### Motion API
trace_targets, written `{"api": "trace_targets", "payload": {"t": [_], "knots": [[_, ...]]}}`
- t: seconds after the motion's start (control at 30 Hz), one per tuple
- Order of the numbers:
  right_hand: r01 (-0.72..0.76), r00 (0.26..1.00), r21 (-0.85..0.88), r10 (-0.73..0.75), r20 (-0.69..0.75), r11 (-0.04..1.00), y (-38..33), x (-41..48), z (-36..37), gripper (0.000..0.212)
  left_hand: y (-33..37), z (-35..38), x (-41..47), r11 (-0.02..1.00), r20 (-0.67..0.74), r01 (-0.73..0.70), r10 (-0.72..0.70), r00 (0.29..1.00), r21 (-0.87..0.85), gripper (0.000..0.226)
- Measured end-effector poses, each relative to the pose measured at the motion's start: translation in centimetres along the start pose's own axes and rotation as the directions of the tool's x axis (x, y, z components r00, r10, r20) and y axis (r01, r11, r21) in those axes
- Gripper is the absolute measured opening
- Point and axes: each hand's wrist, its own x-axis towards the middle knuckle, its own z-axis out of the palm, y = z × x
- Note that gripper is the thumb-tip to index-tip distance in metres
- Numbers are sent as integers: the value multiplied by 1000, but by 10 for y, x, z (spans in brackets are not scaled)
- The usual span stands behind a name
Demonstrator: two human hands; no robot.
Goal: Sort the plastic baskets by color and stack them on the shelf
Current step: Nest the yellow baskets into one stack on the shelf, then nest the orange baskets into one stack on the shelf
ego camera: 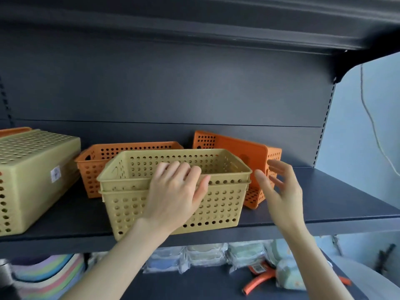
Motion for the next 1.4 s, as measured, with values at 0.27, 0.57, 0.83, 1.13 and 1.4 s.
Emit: {"api": "trace_targets", "payload": {"t": [0.27, 0.57, 0.83, 1.13, 1.4], "knots": [[-164, 983, -7, 164, 85, 986, 60, 33, -10, 30, 18, 23, 0, 989, -86, 88, -77, 993, 120, 35], [-177, 964, 35, 167, 206, 984, 82, 46, -32, 32, 51, 32, 9, 987, -157, 125, -108, 982, 97, 36], [-196, 980, 71, 192, 58, 978, 96, 50, -110, 20, 115, 64, 36, 1000, -87, 18, -18, 996, -7, 50], [-111, 993, -52, 109, -49, 992, 95, 59, -177, 25, 140, 115, 71, 999, 95, 17, -12, 995, -51, 63], [-51, 995, -58, 45, -92, 997, 82, 62, -189, 16, 124, 152, 84, 995, 380, 96, -77, 922, -33, 51]]}}
